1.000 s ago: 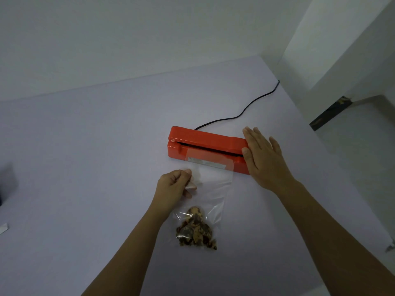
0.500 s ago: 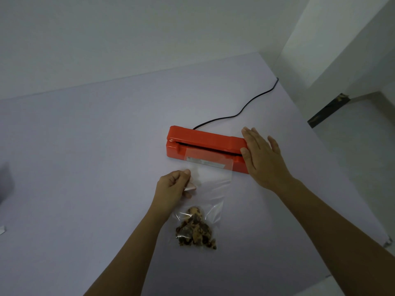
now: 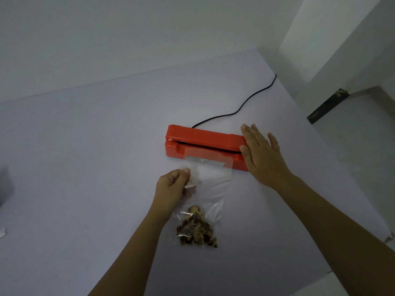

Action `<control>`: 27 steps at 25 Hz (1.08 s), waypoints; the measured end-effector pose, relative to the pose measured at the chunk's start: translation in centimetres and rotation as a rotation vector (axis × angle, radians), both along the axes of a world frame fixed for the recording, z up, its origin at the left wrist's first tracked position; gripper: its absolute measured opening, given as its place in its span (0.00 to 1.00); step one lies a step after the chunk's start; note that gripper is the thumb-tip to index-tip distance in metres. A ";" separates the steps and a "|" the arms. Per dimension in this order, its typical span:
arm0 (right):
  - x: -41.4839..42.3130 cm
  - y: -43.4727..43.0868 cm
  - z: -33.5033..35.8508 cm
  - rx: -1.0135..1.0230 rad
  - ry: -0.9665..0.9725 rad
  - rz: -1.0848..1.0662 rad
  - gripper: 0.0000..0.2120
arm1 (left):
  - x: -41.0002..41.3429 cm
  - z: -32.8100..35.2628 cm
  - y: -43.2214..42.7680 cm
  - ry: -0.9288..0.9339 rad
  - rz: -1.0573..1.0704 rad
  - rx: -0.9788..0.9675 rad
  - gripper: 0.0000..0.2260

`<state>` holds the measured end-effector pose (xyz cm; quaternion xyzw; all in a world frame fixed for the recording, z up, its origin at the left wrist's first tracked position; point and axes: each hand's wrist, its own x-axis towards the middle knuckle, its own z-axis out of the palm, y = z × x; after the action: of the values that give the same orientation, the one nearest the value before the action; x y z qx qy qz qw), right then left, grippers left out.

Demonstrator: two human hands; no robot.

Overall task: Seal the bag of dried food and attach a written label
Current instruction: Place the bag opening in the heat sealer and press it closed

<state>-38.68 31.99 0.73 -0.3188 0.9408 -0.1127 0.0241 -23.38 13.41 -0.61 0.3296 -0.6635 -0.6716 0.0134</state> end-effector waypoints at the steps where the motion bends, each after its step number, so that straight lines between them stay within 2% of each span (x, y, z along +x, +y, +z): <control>1: 0.0 0.0 0.0 -0.002 0.000 0.001 0.32 | 0.0 0.0 0.0 0.001 -0.002 -0.002 0.19; 19: 0.0 0.0 0.1 -0.027 -0.016 0.009 0.32 | 0.0 -0.7 -0.1 0.018 -0.011 0.015 0.16; 27: -0.8 0.8 1.8 0.115 -0.015 0.111 0.33 | 0.0 -0.8 -0.2 0.014 -0.010 0.000 0.17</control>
<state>-39.44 32.81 2.50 -0.3678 0.9263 -0.0594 0.0558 -23.42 13.25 -1.36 0.3216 -0.6649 -0.6740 0.0147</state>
